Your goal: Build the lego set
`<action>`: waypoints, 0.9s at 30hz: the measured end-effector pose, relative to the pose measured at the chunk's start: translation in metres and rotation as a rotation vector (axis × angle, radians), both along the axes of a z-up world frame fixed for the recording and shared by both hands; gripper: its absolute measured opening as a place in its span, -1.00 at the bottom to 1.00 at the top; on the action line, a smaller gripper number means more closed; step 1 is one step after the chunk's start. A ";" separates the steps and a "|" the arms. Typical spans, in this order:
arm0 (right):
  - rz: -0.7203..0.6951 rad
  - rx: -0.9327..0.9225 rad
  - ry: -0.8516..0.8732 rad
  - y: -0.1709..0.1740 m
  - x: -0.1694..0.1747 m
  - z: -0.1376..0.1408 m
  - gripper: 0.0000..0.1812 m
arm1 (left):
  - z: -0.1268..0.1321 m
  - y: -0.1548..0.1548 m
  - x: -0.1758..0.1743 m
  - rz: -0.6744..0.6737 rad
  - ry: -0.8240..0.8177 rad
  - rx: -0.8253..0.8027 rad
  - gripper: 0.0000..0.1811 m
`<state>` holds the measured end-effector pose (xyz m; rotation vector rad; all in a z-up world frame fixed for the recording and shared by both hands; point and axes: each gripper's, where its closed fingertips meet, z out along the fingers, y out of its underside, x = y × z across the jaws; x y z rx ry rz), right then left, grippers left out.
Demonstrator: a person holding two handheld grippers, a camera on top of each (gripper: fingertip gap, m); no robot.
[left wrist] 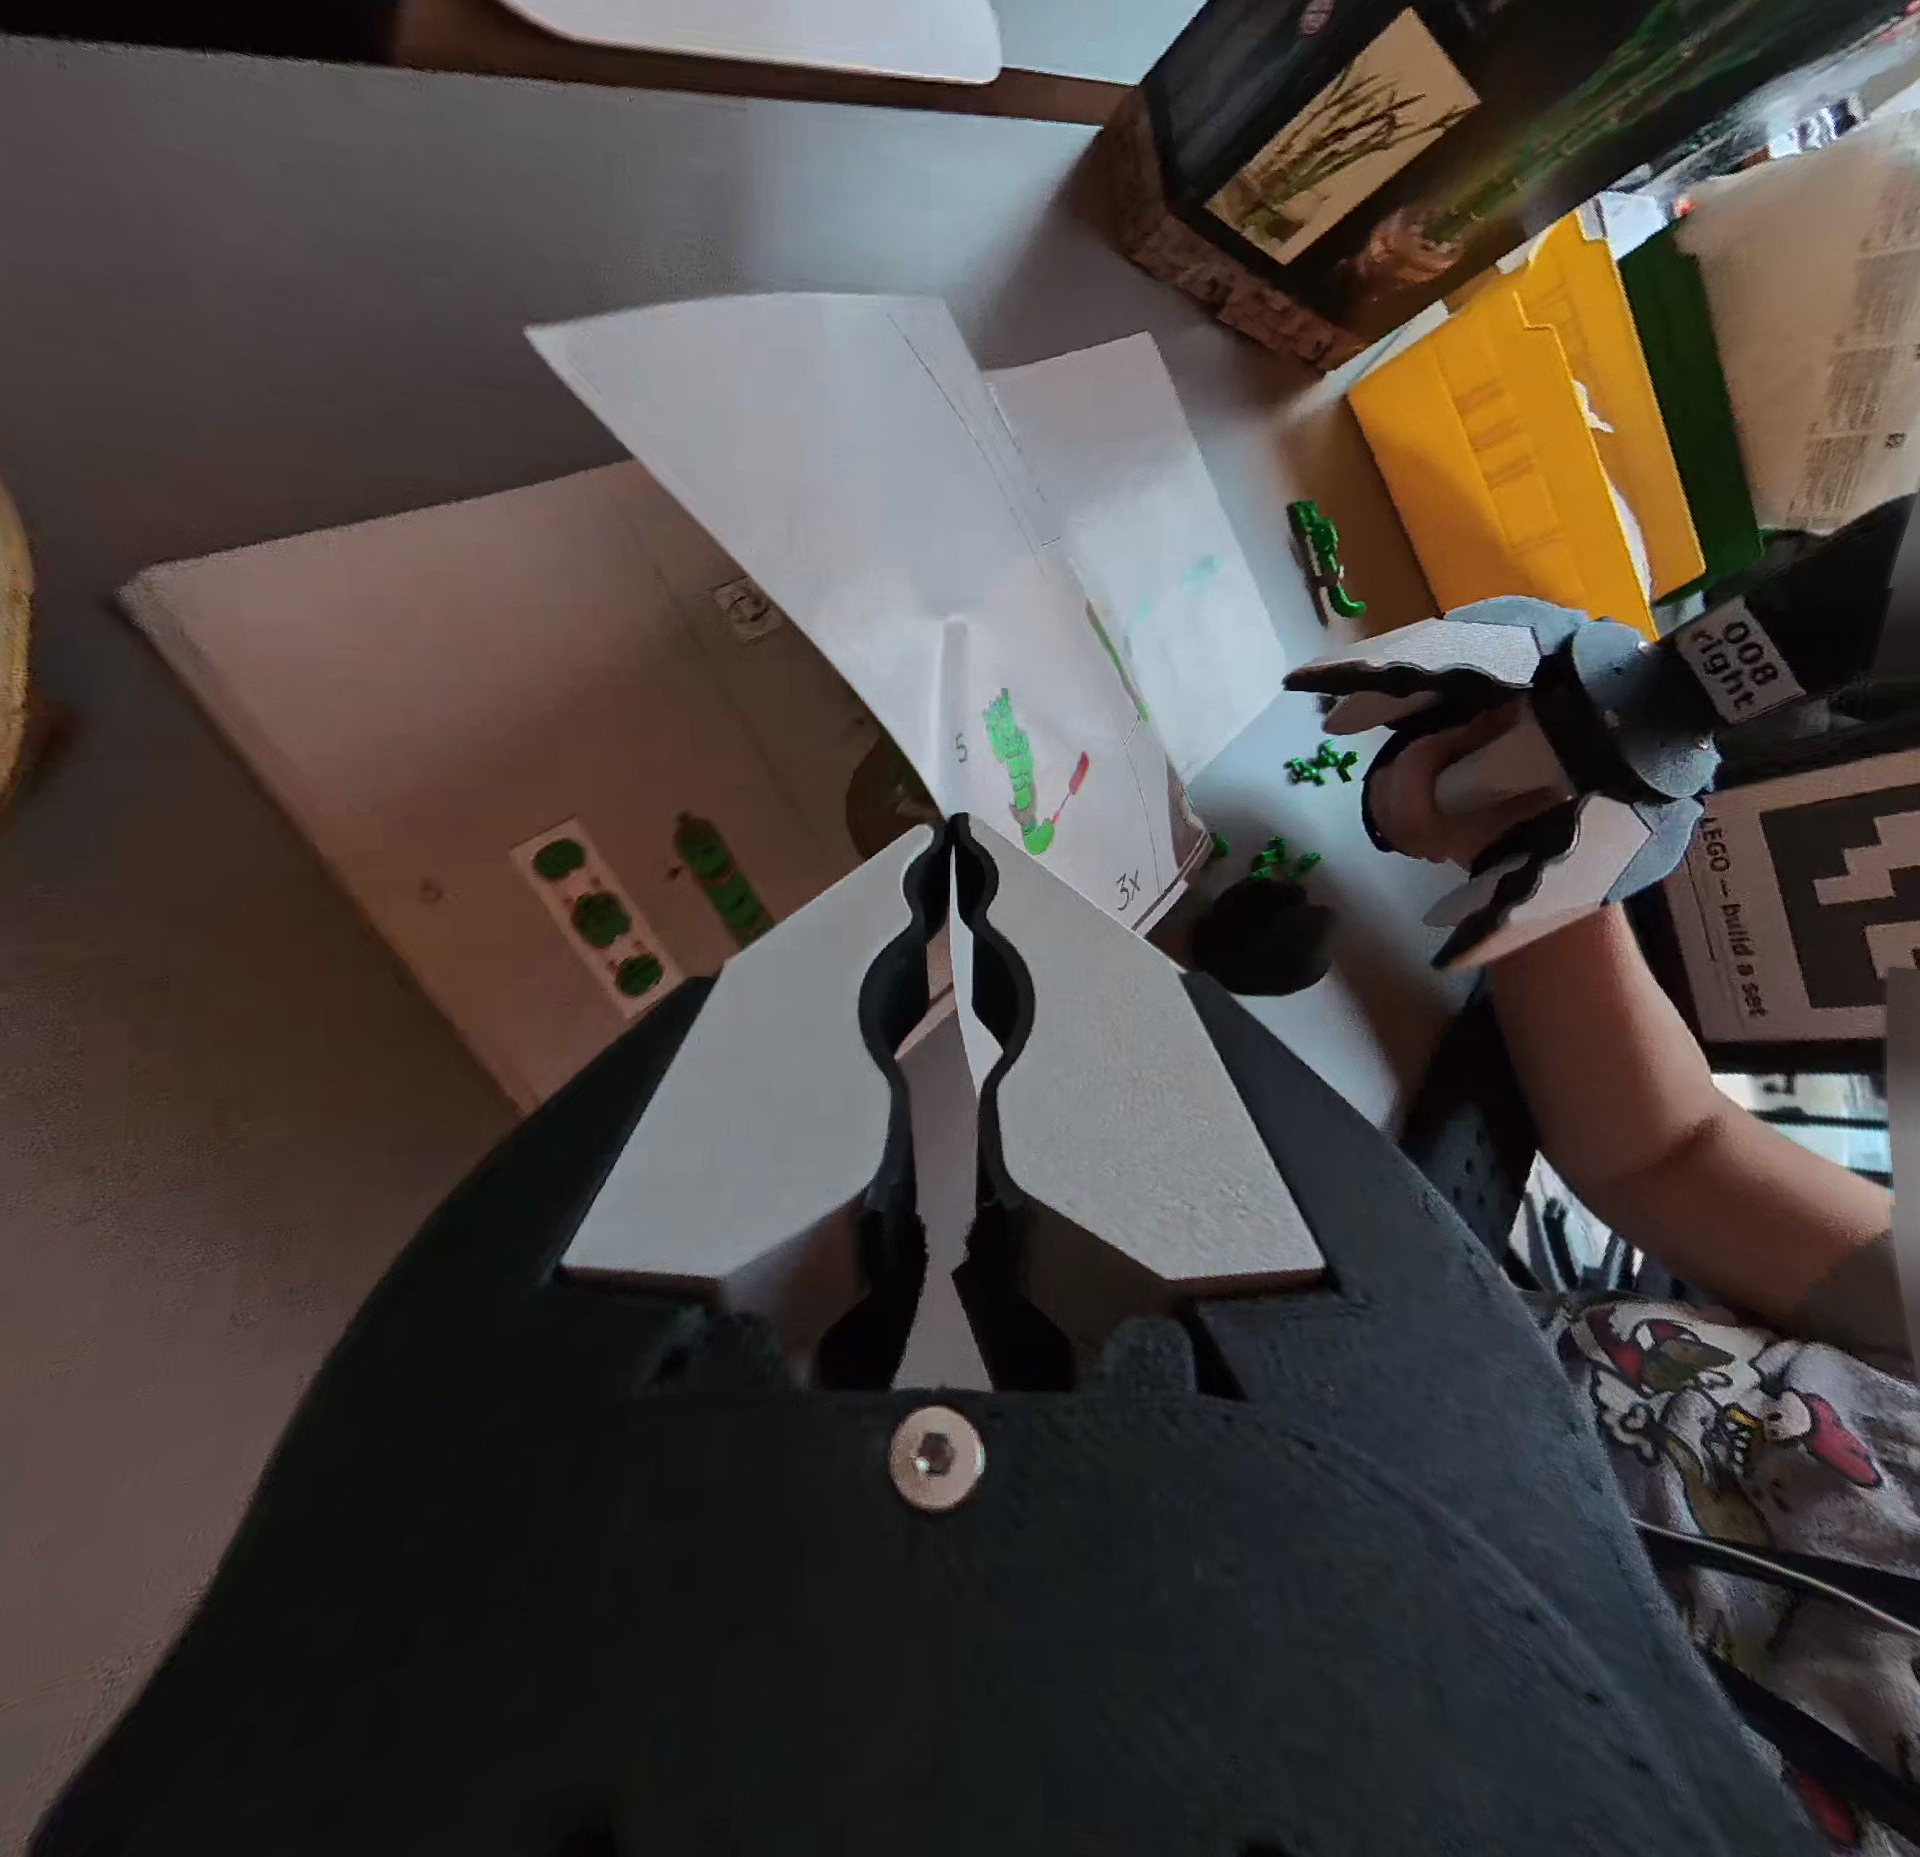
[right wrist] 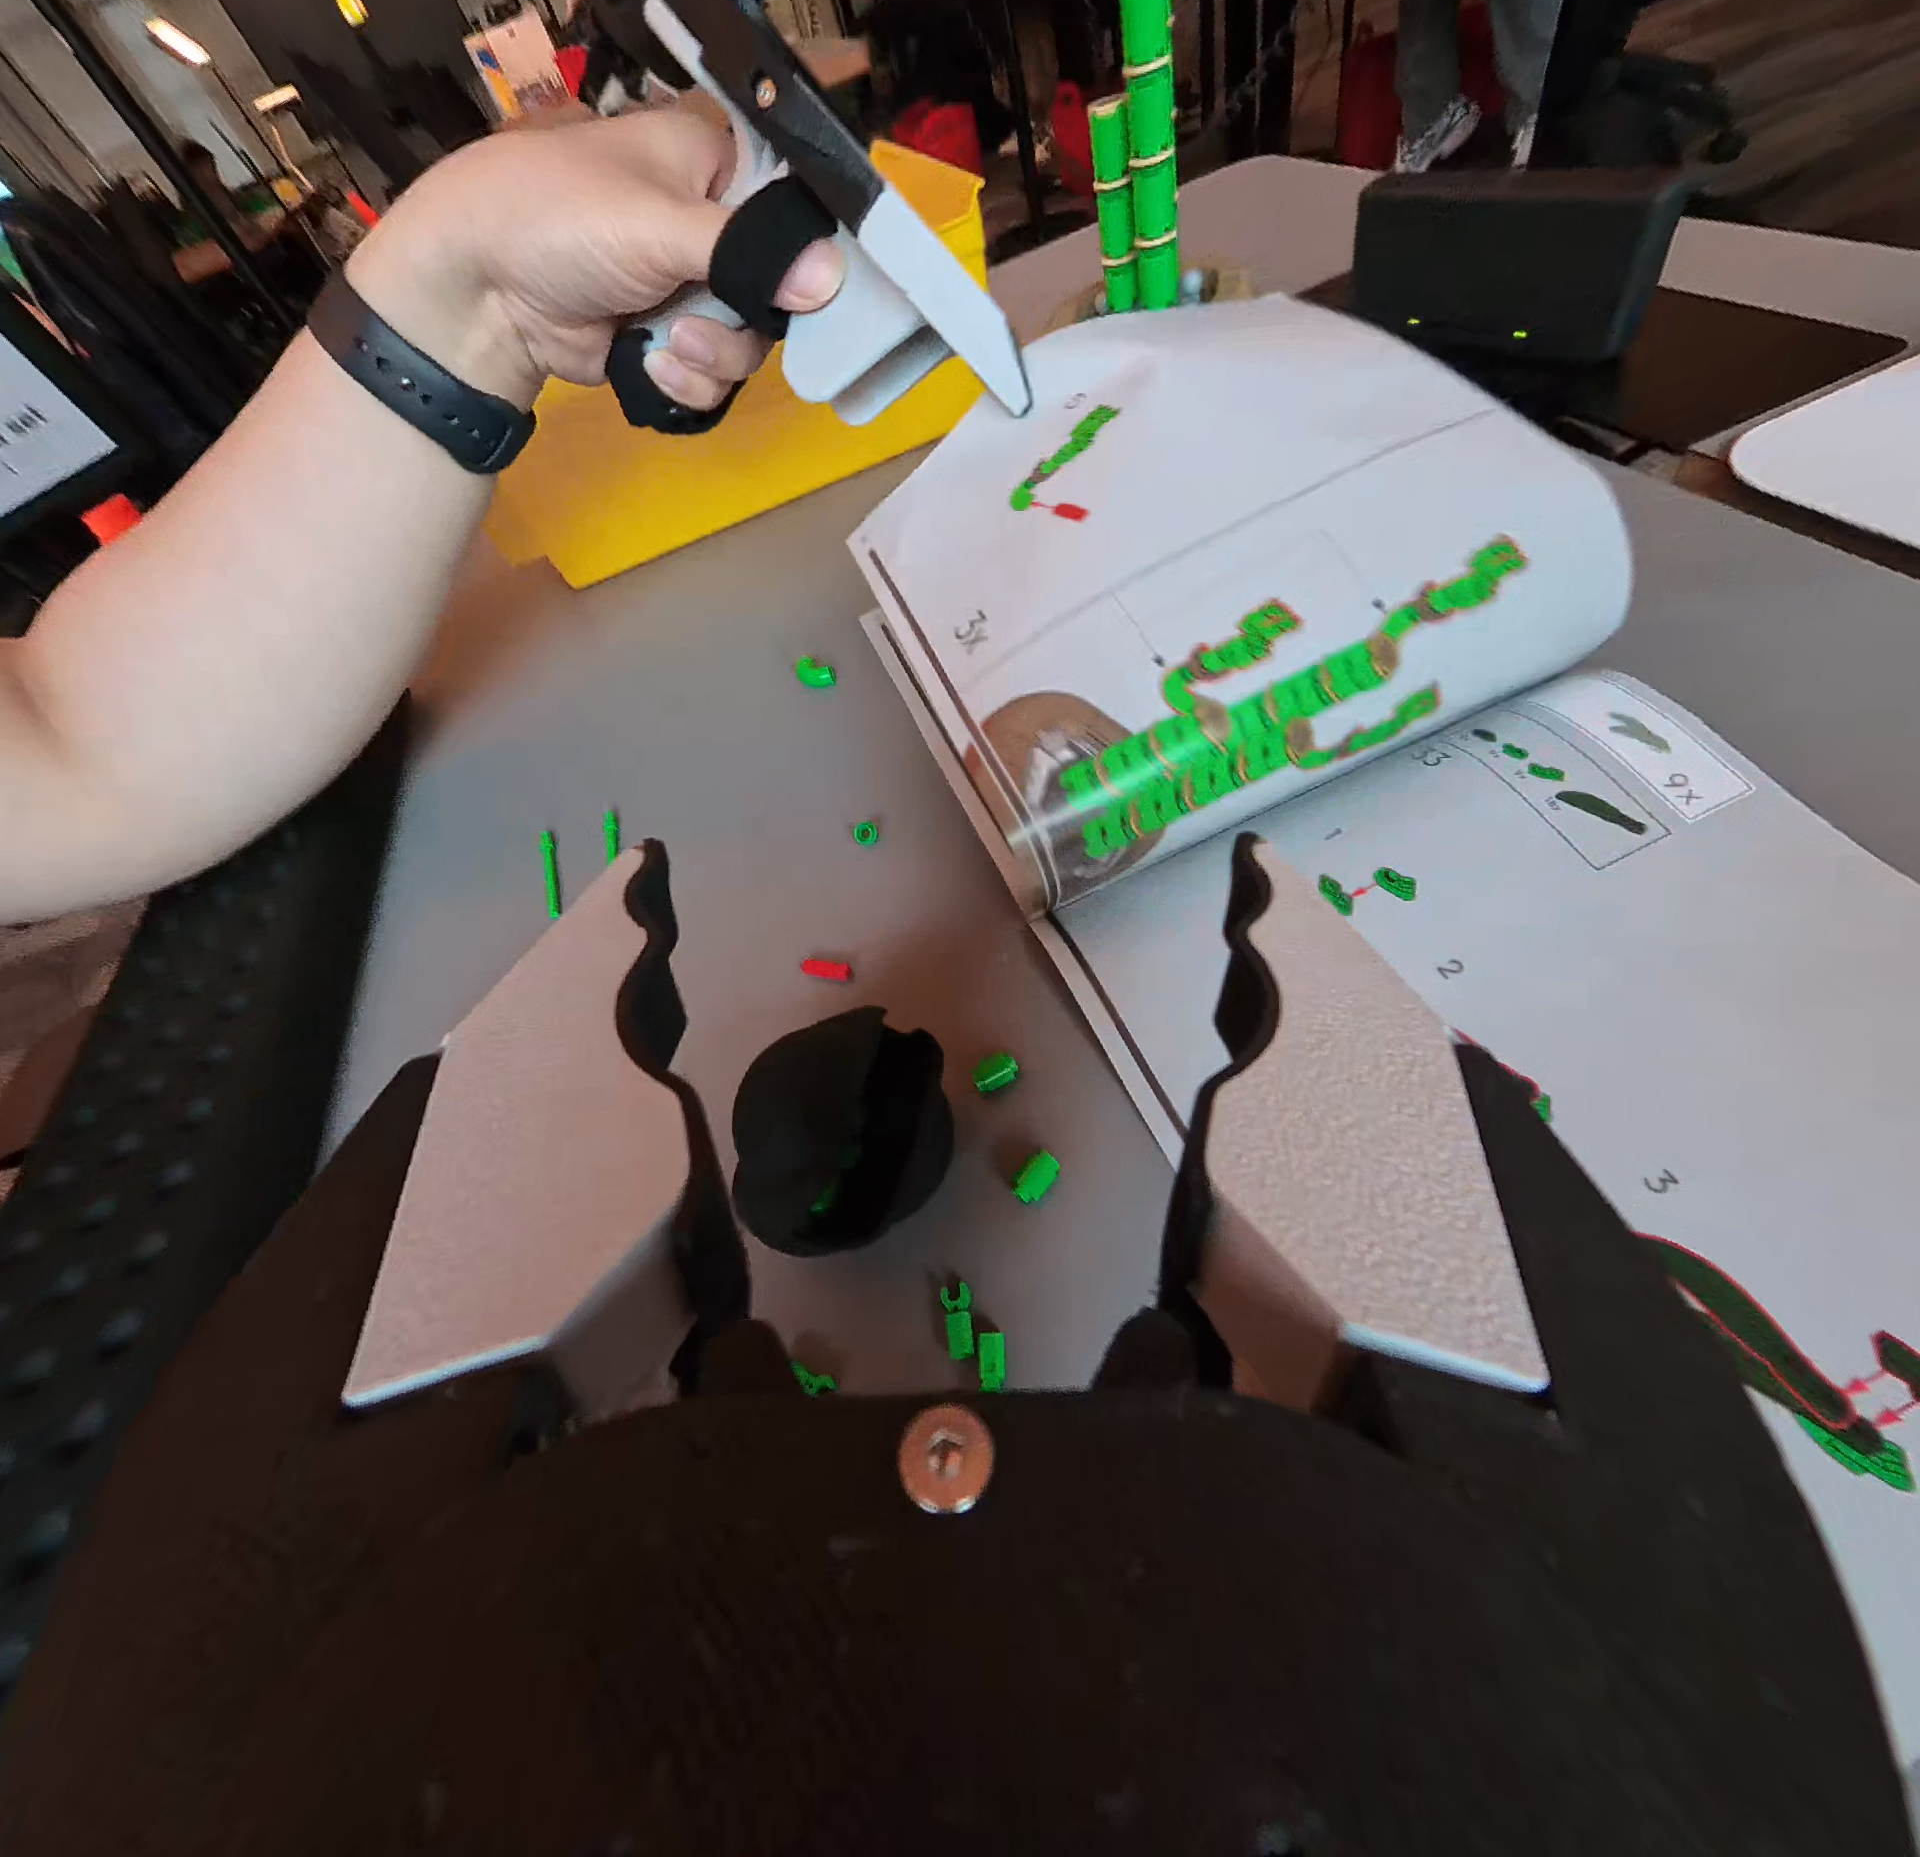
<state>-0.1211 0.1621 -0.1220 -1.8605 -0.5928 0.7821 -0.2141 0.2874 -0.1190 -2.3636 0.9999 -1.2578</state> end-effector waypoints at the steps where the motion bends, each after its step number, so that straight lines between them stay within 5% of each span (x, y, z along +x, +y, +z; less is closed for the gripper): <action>1: 0.007 -0.005 0.013 -0.001 0.000 0.000 0.06 | -0.002 0.002 -0.009 0.011 0.009 -0.016 -1.00; 7: 0.020 -0.124 0.013 -0.005 -0.003 -0.010 -0.74 | -0.034 0.010 -0.036 0.047 0.122 -0.077 -1.00; 11: 0.037 -0.288 0.191 0.006 -0.009 0.003 -0.97 | -0.053 0.014 -0.046 0.064 0.155 -0.132 -1.00; 16: 0.100 -0.604 0.190 0.023 -0.021 -0.022 -1.00 | -0.053 0.022 -0.052 0.105 0.116 -0.151 -0.98; 27: 0.106 -0.898 0.213 0.055 -0.042 -0.058 -1.00 | -0.044 0.024 -0.067 0.175 0.103 -0.206 -0.83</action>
